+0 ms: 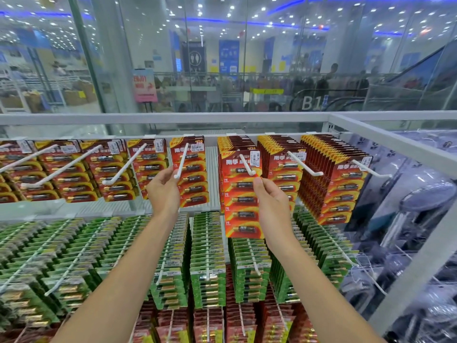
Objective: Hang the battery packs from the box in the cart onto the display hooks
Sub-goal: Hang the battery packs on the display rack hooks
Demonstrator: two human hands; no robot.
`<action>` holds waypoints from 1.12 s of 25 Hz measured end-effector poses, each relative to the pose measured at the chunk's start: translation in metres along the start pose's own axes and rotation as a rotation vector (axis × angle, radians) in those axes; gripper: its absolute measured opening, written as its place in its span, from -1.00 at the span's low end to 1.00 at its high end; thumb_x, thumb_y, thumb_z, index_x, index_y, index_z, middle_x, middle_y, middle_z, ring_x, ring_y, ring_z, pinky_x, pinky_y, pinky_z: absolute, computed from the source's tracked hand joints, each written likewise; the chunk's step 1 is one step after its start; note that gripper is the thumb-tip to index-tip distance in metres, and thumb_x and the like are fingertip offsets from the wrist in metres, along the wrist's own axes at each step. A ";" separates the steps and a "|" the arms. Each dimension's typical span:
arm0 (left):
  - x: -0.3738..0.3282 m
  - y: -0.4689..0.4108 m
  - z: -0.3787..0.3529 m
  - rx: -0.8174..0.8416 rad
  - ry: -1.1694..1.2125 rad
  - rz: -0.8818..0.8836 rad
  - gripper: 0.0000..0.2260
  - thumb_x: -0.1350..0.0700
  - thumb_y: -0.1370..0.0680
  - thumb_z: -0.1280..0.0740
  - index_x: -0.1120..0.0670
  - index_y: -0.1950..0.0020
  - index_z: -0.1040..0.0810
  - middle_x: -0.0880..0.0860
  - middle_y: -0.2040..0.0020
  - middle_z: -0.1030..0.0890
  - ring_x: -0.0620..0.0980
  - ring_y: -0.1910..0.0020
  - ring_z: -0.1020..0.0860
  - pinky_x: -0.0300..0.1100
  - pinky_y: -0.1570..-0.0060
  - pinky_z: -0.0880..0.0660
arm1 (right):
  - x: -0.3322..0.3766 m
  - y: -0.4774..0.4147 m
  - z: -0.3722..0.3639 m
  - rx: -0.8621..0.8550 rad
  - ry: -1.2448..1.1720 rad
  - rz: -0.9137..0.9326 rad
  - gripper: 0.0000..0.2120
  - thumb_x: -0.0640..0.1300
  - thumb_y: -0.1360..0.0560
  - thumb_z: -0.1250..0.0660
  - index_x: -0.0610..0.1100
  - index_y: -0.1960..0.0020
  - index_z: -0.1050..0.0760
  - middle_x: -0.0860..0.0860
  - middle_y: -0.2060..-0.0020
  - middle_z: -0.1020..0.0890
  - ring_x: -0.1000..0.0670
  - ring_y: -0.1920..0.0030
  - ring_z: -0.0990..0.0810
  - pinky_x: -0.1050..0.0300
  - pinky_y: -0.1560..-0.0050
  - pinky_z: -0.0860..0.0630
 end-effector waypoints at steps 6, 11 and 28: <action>0.006 -0.006 0.004 0.011 -0.083 -0.027 -0.78 0.09 -0.66 -0.38 0.12 -0.27 -0.66 0.09 -0.11 -0.72 0.10 -0.12 -0.69 0.05 -0.13 -0.66 | -0.021 -0.040 -0.006 -0.053 0.066 0.045 -0.64 0.25 -0.61 -0.26 0.01 -0.13 -0.65 0.06 0.01 -0.73 -0.04 -0.09 -0.69 -0.26 -0.22 -0.59; 0.011 0.008 0.015 0.006 -0.117 -0.061 -0.76 0.05 -0.66 -0.39 0.08 -0.29 -0.67 -0.02 -0.15 -0.70 0.03 -0.20 -0.64 0.06 -0.28 -0.59 | -0.040 -0.035 0.010 -0.101 0.121 0.074 -0.73 0.14 -0.65 -0.28 0.01 -0.08 -0.66 0.05 0.06 -0.73 0.02 0.03 -0.69 -0.10 -0.12 -0.62; 0.091 0.278 0.008 0.411 -0.083 0.299 -0.81 0.12 -0.69 -0.30 0.10 -0.23 -0.67 0.05 -0.15 -0.73 0.03 -0.14 -0.70 -0.03 -0.20 -0.63 | -0.129 0.162 0.248 -0.385 0.187 -0.246 -0.88 -0.01 -0.62 -0.38 0.03 -0.10 -0.67 0.17 0.05 -0.74 0.19 -0.01 -0.67 0.24 -0.04 -0.50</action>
Point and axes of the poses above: each hand's wrist, its own y-axis away from the middle knuckle, its own z-axis out of the back of the hand, x = y × z, the point moved 3 cm from there along -y, towards the middle knuckle
